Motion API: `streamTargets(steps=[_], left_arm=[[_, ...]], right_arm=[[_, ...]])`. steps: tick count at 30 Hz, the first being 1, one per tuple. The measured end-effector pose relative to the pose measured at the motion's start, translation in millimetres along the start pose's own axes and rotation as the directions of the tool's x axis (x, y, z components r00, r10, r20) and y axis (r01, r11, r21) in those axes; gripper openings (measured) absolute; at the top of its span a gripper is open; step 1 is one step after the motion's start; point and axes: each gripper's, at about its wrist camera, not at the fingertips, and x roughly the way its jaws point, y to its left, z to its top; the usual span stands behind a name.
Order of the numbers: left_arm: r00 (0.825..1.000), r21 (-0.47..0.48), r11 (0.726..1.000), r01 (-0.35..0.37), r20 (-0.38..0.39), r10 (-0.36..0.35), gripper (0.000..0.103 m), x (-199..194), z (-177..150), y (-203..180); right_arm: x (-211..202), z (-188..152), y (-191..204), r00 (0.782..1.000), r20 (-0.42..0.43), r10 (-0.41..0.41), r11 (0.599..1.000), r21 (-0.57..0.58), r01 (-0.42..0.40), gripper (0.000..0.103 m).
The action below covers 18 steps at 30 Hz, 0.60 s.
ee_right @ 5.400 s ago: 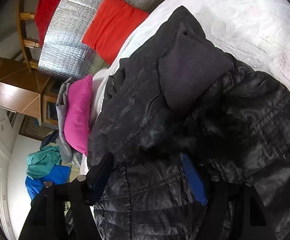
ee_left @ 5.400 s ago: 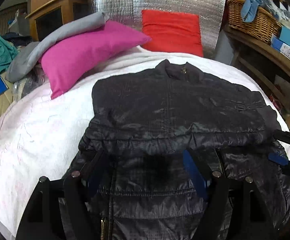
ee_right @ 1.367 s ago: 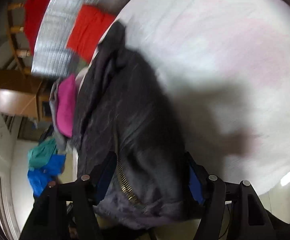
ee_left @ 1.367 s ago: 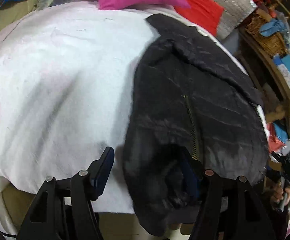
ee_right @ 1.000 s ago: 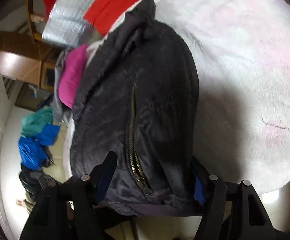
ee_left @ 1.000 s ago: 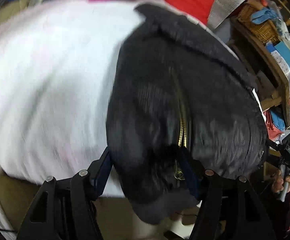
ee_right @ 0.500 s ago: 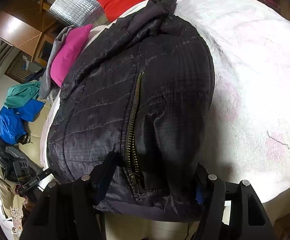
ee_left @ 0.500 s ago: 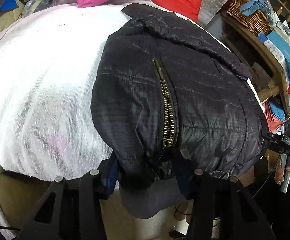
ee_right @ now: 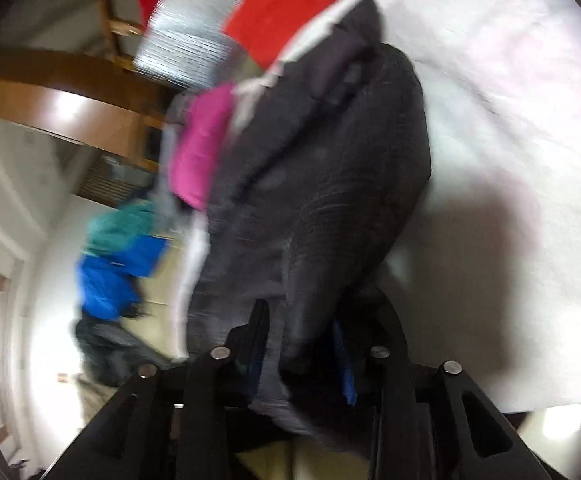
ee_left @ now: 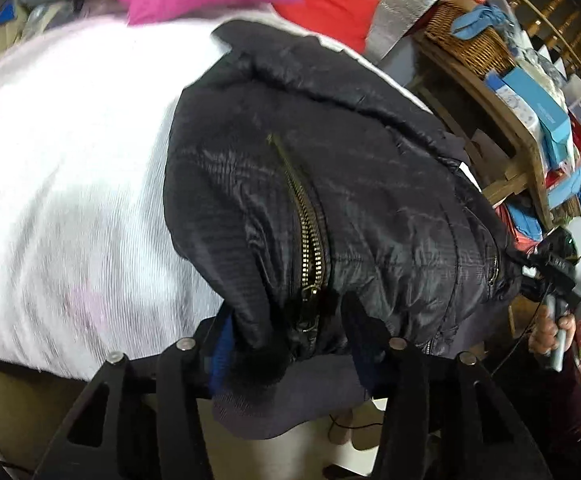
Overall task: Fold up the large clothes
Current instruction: 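Lift the folded black jacket with both grippers off the bed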
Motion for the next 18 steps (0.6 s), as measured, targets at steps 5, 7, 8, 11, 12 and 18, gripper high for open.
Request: streamTargets(steps=[5,7,8,11,12,18], left_arm=[[0.999,0.012,1.000,-0.010,-0.038,0.011,0.067,2.7,-7.0,4.2],[0.998,0.005,1.000,-0.026,-0.055,0.026,0.067,4.9,-8.4,7.5],[0.997,-0.007,1.000,-0.026,-0.069,0.026,0.067,5.6,-10.1,10.7],[0.993,-0.038,0.999,-0.028,-0.114,0.023,0.068,10.6,-13.6,19.9],[0.992,-0.046,0.999,-0.028,-0.125,0.022,0.068,12.4,-15.1,20.6],[0.983,0.004,0.999,-0.053,-0.177,0.053,0.068,24.2,-20.3,12.1]], right_arm=[[2.4,-6.4,-7.1,0.997,-0.054,-0.049,0.998,-0.046,0.047,0.072],[2.4,-9.4,-7.8,0.996,-0.067,-0.056,0.996,-0.066,0.051,0.073],[2.5,-11.9,-7.5,0.995,-0.074,-0.067,0.995,-0.076,0.061,0.073],[-3.3,-13.5,-12.7,0.991,-0.085,-0.104,0.991,-0.089,0.097,0.073],[-6.4,-12.9,-16.9,0.993,-0.085,-0.085,0.994,-0.070,0.080,0.073],[-0.4,-16.1,-24.3,0.965,-0.123,-0.232,0.969,-0.116,0.218,0.073]])
